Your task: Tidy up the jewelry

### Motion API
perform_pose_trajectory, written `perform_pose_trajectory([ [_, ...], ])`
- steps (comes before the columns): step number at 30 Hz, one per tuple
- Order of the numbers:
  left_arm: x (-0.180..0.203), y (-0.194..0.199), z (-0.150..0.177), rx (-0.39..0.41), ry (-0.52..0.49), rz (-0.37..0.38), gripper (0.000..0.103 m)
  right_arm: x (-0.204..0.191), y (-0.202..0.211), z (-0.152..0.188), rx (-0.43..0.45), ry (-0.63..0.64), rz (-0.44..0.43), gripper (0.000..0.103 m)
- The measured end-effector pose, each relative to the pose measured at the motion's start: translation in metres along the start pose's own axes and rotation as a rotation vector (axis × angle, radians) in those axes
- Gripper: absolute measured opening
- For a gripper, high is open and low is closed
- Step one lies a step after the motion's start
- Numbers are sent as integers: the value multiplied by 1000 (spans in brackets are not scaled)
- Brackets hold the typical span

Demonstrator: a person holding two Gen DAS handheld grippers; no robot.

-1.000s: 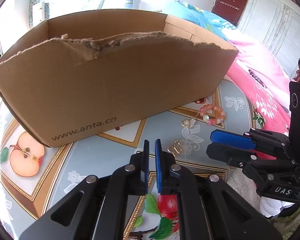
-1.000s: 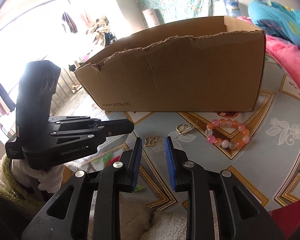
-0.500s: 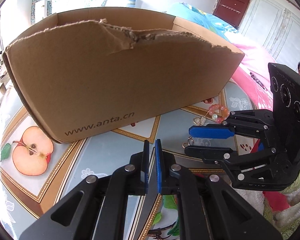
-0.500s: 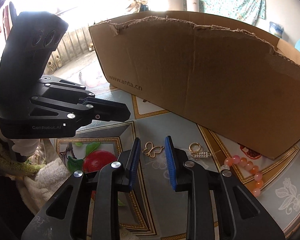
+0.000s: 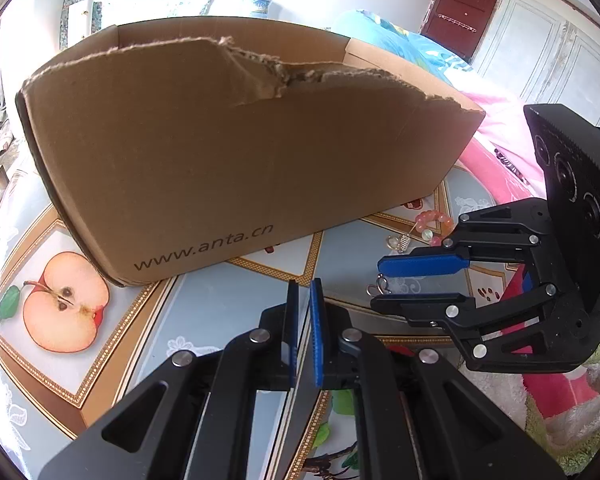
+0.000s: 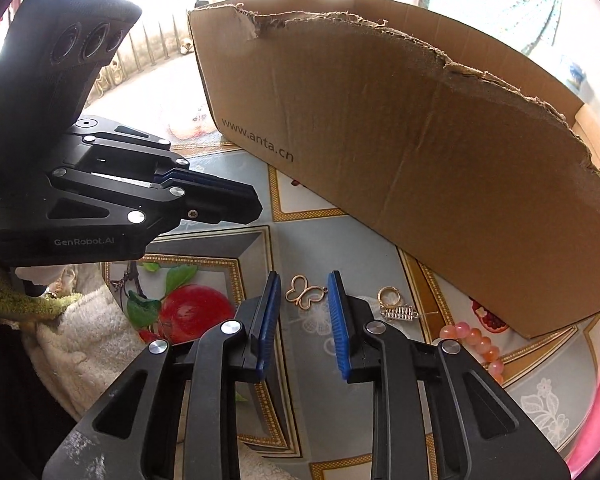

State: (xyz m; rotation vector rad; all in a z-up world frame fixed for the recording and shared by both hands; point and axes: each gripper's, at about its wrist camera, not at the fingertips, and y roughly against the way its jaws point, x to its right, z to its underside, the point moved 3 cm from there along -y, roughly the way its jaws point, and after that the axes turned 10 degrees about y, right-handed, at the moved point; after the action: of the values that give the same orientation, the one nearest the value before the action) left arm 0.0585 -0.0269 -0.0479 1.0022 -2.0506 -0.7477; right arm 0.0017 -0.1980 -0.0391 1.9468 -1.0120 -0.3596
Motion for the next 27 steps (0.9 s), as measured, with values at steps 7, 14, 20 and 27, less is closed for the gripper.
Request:
perform_pose_trajectory([
  [7, -1, 8, 1, 22, 5, 14, 5, -3, -9, -13, -24, -28, 3, 18],
  [14, -3, 13, 2, 34, 7, 22, 5, 3, -8, -16, -21, -72, -16, 17],
  [20, -3, 13, 2, 31, 8, 23, 5, 16, -6, -12, -10, -130, -40, 8],
  [27, -2, 11, 2, 27, 4, 19, 5, 28, -6, -10, 13, -200, -73, 6],
])
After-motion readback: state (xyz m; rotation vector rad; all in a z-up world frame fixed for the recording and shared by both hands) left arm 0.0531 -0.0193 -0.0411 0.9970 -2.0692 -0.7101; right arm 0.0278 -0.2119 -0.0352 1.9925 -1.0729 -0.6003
